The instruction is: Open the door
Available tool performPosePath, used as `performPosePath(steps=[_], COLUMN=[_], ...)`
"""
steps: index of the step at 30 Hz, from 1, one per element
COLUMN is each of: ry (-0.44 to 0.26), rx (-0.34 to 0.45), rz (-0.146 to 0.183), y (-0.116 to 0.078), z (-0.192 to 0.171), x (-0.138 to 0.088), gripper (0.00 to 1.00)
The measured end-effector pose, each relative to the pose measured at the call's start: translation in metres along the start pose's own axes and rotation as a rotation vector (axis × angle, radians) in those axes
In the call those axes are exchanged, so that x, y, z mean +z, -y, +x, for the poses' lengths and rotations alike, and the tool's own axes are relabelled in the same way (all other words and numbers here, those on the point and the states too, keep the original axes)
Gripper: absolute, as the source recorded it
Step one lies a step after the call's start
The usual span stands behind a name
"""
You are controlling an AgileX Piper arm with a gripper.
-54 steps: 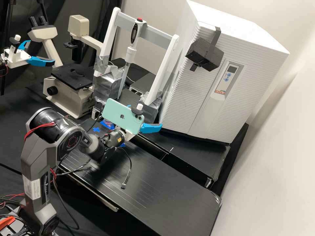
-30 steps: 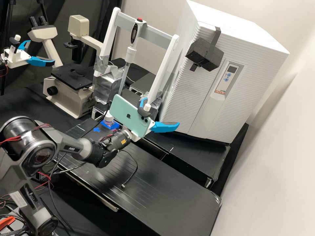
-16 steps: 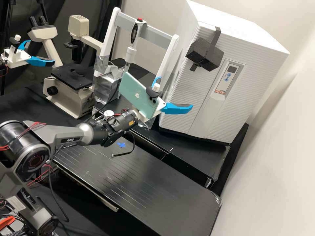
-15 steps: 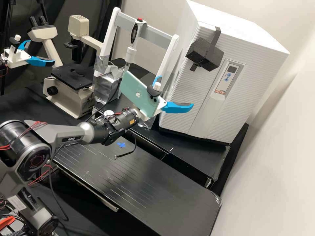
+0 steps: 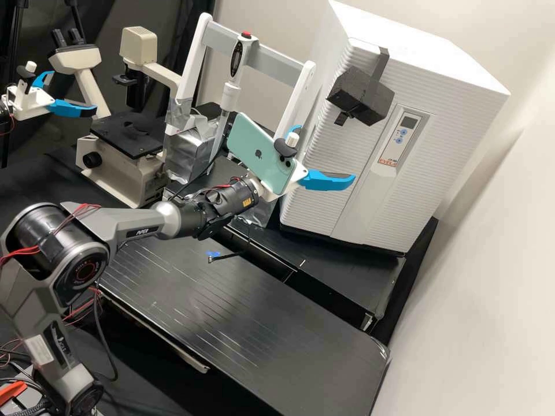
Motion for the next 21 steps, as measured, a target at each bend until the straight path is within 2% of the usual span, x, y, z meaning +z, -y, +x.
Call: performPosePath(steps=[4,17,18,21], ry=[0.004,0.042,0.045,0.045], rx=[0.000,-0.020,-0.022,-0.022], rz=[-0.013,0.003,0.003,0.003], y=[0.002,0.011,0.012,0.012], z=[0.005,0.014,0.015,0.015], x=[0.001,0.007,0.008,0.008], gripper=[1.00,1.00,0.00,0.00])
